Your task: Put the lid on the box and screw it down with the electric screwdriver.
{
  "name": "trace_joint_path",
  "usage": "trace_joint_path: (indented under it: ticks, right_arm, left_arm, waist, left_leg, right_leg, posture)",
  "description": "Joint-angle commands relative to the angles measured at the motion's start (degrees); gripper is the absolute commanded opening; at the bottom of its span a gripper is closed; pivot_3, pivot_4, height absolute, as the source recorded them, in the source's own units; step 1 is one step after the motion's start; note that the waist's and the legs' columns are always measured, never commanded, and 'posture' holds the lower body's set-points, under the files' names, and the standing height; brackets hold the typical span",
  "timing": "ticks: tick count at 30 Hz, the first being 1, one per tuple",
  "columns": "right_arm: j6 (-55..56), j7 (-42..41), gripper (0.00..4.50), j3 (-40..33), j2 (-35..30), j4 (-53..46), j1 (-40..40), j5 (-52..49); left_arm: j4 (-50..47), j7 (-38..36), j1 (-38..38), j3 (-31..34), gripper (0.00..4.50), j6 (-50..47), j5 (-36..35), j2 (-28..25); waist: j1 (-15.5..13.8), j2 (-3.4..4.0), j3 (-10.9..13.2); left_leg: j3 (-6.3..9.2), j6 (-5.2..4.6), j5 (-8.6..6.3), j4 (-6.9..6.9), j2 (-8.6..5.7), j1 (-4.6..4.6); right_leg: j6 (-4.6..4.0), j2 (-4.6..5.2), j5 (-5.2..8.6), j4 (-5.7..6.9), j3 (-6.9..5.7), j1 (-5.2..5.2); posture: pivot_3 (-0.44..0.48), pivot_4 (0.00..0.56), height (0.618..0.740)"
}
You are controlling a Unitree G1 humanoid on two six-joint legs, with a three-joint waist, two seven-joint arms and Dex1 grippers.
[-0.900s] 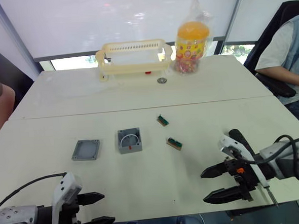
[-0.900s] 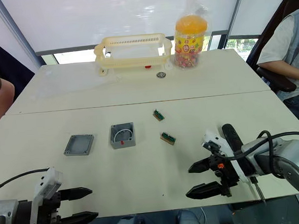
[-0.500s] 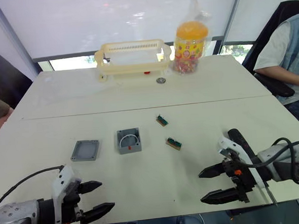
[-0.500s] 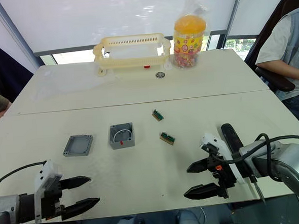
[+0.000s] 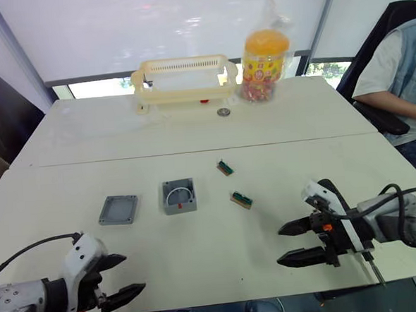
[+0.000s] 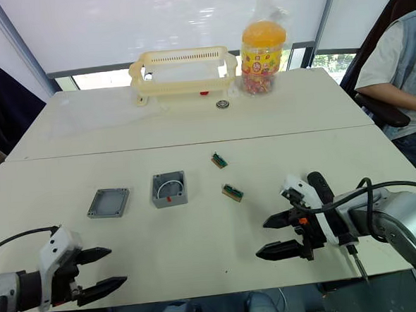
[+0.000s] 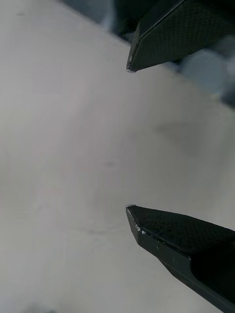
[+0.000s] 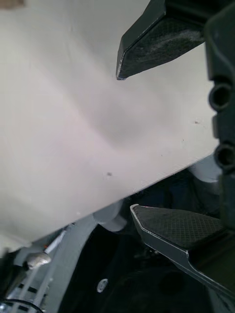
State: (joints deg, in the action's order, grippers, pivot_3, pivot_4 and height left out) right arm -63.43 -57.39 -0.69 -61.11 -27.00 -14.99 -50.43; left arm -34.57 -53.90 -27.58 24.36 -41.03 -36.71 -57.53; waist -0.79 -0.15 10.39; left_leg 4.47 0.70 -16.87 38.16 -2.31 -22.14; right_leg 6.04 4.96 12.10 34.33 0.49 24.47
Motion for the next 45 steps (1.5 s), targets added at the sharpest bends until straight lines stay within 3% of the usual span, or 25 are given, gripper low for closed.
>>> trace_joint_path:
  ticks: [1, 4, 7, 13, 17, 25, 40, 43, 45]
  right_arm:
    - [-0.55, 1.14, 4.50, -3.91, 0.42, -3.22, -3.36, -3.18]
    - [-0.14, 2.73, 4.50, -3.12, 0.99, -5.86, -4.85, -2.99]
    - [0.21, 6.49, 4.50, -1.00, 3.69, -8.78, -6.15, -1.91]
    - [0.16, 15.29, 4.50, 4.22, 11.36, -12.05, -8.21, 0.91]
    - [-0.53, 20.80, 4.50, 6.33, 16.33, -12.91, -8.63, 2.04]
    - [-4.04, 30.06, 4.50, 6.23, 23.62, -14.78, -8.67, 1.33]
    - [-5.78, 32.68, 4.50, 2.49, 22.49, -16.01, -7.00, 0.07]
    - [-5.80, 33.10, 4.50, 2.40, 22.49, -16.03, -6.93, 0.03]
    - [-5.79, 33.34, 4.50, 2.38, 22.49, -16.16, -6.76, 0.02]
  left_arm:
    - [4.34, -6.24, 7.56, 1.22, 4.47, 0.31, -0.03, -7.32]
    - [7.78, -9.10, 20.67, -3.37, 4.47, 0.48, -1.13, -12.65]
    - [9.63, -12.77, 37.77, -14.59, 4.47, 1.90, 1.51, -14.71]
    - [15.70, -20.87, 62.61, -36.71, 4.47, 1.39, 13.20, -11.22]
    - [22.44, -22.34, 72.00, -45.01, 4.47, 2.18, 19.98, -4.45]
    - [30.97, -22.27, 74.84, -50.62, 4.47, 5.40, 28.60, 3.62]
    - [38.34, -22.62, 74.15, -52.58, 4.47, 9.53, 34.91, 12.34]
    - [39.40, -23.07, 73.47, -53.00, 3.58, 11.29, 36.41, 12.64]
    - [39.30, -23.25, 73.07, -52.65, 2.61, 11.47, 36.46, 12.90]
  waist:
    - [-0.17, 0.02, 0.00]
    - [-0.12, -0.04, 0.00]
    - [0.25, -0.04, 0.00]
    - [1.35, -0.06, 0.01]
    - [1.43, -0.09, 0.02]
    - [1.53, -0.16, 0.06]
    - [1.49, -0.16, 0.06]
    - [1.57, -0.16, 0.06]
    - [1.54, -0.16, 0.06]
  left_leg:
    - [0.01, 0.00, 0.00, 0.01, 0.00, 0.00]
    - [0.09, 0.01, 0.00, 0.04, 0.02, -0.04]
    - [-0.03, 0.01, 0.01, 0.03, -0.03, -0.06]
    - [-0.17, 0.06, 0.04, 0.00, -0.18, -0.11]
    - [-0.16, 0.06, 0.06, 0.03, -0.14, -0.09]
    - [-0.15, 0.06, 0.06, 0.06, -0.10, -0.13]
    - [-0.12, 0.05, 0.07, 0.12, -0.08, -0.12]
    - [-0.12, 0.05, 0.07, 0.11, -0.08, -0.12]
    - [-0.11, 0.05, 0.07, 0.11, -0.07, -0.12]
  right_leg:
    - [-0.02, 0.00, -0.01, 0.00, -0.02, 0.00]
    - [-0.02, -0.02, -0.02, -0.02, -0.13, -0.03]
    - [0.04, -0.01, -0.04, -0.07, -0.03, 0.00]
    - [0.47, -0.05, -0.29, 0.07, 0.16, 0.15]
    - [0.45, -0.24, -0.28, 0.10, 0.27, 0.14]
    - [0.47, -0.27, -0.27, 0.73, 0.39, 0.41]
    - [0.46, -0.30, -0.25, 0.89, 0.40, 0.53]
    - [0.47, -0.30, -0.25, 0.88, 0.40, 0.53]
    - [0.47, -0.30, -0.25, 0.88, 0.41, 0.54]
  posture:
    - [0.000, 0.150, 0.740]
    - [0.000, 0.150, 0.740]
    - [0.000, 0.150, 0.740]
    - [0.000, 0.150, 0.740]
    - [0.000, 0.150, 0.740]
    - [0.000, 0.150, 0.740]
    - [0.000, 0.150, 0.740]
    - [0.000, 0.150, 0.740]
    - [0.000, 0.150, 0.740]
